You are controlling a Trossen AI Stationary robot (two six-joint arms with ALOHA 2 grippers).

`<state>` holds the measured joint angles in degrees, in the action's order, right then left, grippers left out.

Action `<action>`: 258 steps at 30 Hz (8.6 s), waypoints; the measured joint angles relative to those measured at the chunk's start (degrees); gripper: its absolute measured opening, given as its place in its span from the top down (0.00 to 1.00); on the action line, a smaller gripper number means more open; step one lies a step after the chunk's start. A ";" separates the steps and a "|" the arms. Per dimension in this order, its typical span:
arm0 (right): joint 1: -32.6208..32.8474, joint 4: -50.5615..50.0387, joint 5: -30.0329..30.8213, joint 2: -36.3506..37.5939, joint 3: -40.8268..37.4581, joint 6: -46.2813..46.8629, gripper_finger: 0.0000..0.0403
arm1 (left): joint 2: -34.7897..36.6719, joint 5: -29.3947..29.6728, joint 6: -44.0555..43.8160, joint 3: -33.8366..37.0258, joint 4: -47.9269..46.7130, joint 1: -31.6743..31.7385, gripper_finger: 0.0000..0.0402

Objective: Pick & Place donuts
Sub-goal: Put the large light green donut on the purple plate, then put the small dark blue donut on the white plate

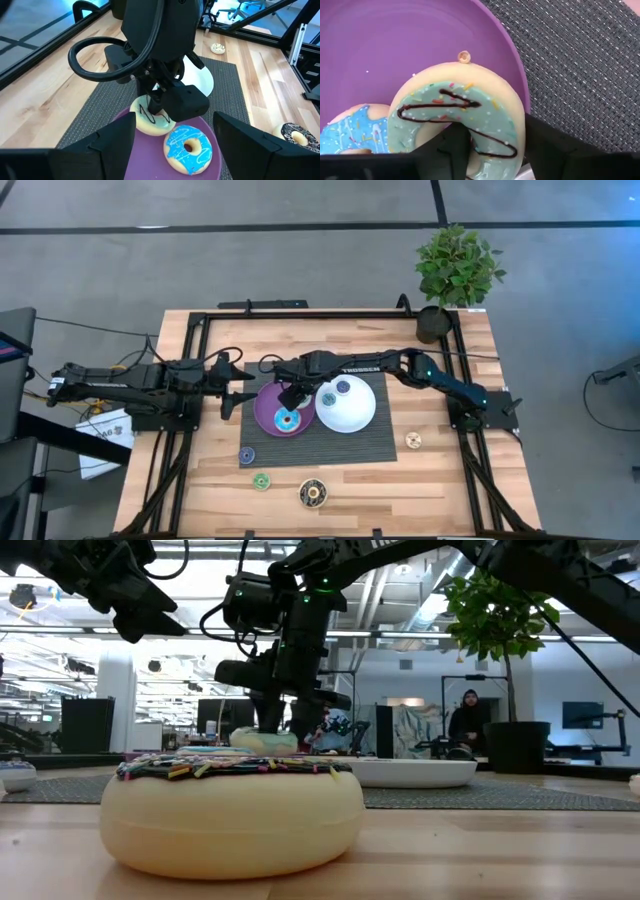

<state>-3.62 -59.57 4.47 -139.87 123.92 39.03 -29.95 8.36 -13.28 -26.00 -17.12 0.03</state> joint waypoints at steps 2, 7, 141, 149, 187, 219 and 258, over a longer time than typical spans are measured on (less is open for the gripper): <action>-0.04 0.11 -0.39 0.00 0.00 -0.02 0.56 | 0.00 0.00 0.00 0.00 0.00 0.00 0.36; -0.11 0.17 -1.40 0.00 0.00 -0.26 0.51 | 0.00 0.00 0.00 0.00 0.00 0.00 0.36; 37.75 29.98 14.85 85.68 -89.63 -16.60 1.00 | -38.40 11.87 -64.70 -23.02 -36.90 -34.20 0.36; 37.72 37.82 15.02 96.13 -97.26 -9.60 1.00 | -47.38 6.14 -54.70 -22.97 -32.19 -35.80 0.36; 37.66 37.81 15.37 97.04 -97.26 -8.90 1.00 | -57.42 5.48 -39.52 -16.74 -17.98 -40.15 0.36; 37.66 37.79 15.37 97.04 -97.24 -8.92 1.00 | -57.42 5.30 -39.41 -16.74 -18.53 -40.13 0.40; 37.66 37.79 15.37 97.02 -97.22 -8.96 1.00 | -57.37 4.58 -40.58 -25.96 -29.71 -37.98 0.54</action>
<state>34.04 -21.78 19.84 -42.85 26.70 30.06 -87.33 12.94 -53.86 -51.96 -46.83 -37.95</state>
